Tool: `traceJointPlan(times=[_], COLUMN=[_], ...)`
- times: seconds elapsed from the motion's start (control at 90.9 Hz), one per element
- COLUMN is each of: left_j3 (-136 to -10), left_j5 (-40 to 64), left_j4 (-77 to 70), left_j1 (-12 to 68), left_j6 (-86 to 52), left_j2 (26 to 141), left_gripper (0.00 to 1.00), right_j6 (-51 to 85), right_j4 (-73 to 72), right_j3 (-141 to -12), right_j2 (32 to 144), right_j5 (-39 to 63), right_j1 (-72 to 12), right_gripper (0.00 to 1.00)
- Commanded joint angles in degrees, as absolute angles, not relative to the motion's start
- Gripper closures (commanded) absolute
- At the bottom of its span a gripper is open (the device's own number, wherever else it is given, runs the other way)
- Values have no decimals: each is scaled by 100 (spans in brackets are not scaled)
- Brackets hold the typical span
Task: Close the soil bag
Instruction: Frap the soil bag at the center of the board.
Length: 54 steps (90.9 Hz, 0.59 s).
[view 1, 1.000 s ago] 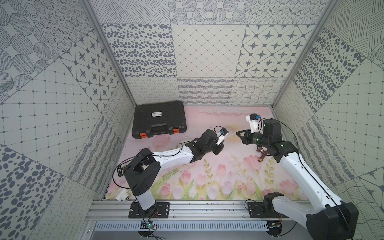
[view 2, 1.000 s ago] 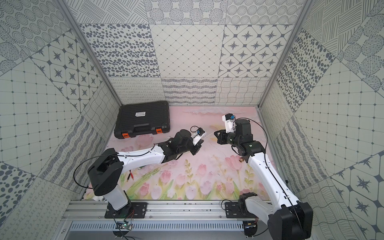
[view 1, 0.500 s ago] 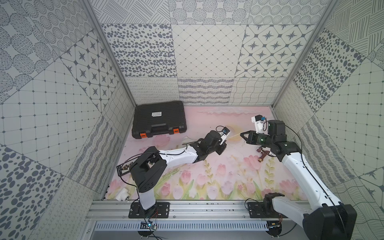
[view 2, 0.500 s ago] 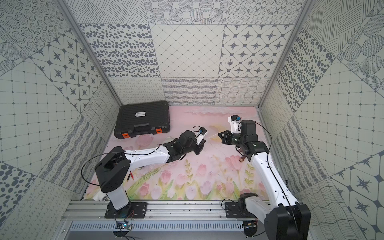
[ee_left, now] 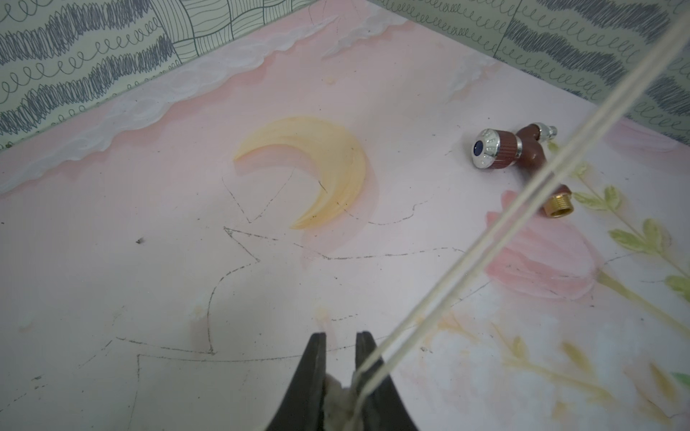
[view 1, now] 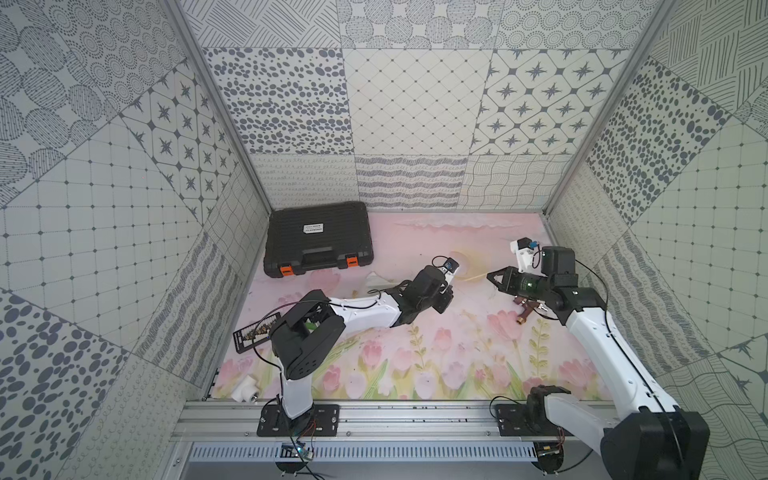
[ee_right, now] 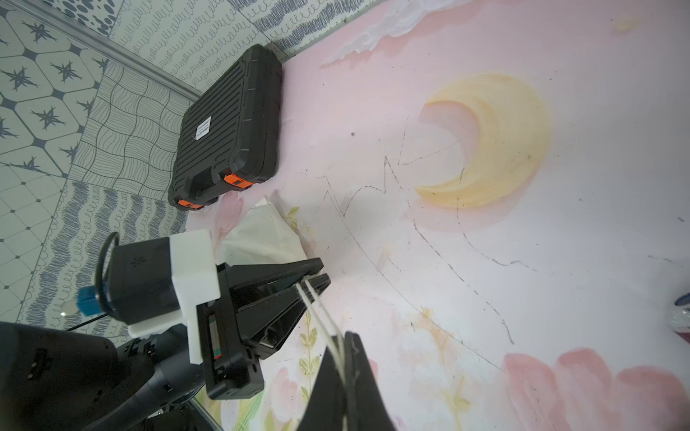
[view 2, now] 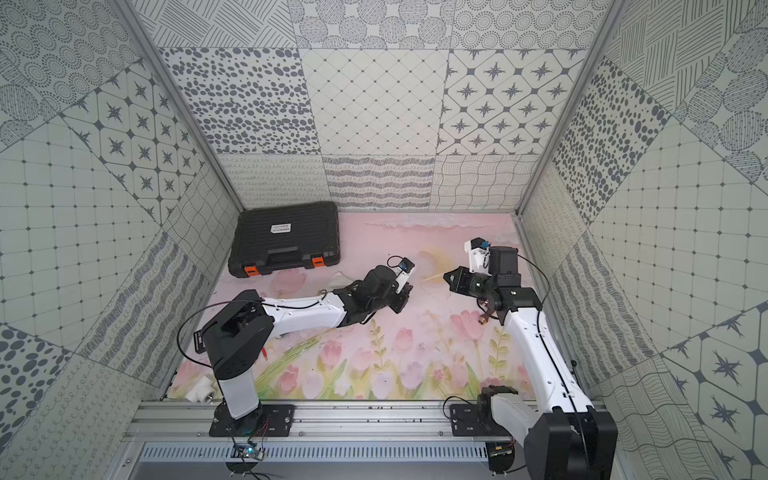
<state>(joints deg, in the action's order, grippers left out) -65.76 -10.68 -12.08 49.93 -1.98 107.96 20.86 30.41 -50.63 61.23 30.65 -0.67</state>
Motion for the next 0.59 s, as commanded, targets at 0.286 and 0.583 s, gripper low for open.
traceJointPlan(times=[0.286,0.583], left_j3=[-5897,-5768], left_j5=[-4358,-4478], left_j4=[5248,5023], left_j1=[4584,4328], left_j6=[-449,-442], left_j2=[10949,10886], left_gripper=[85,87], right_j6=[2061,2317], right_j4=[747,853], right_j3=[-5368,-5403], right_j2=[5294,5551], right_j5=[1367,2293], right_j1=[953,1172], right_gripper=[100,100])
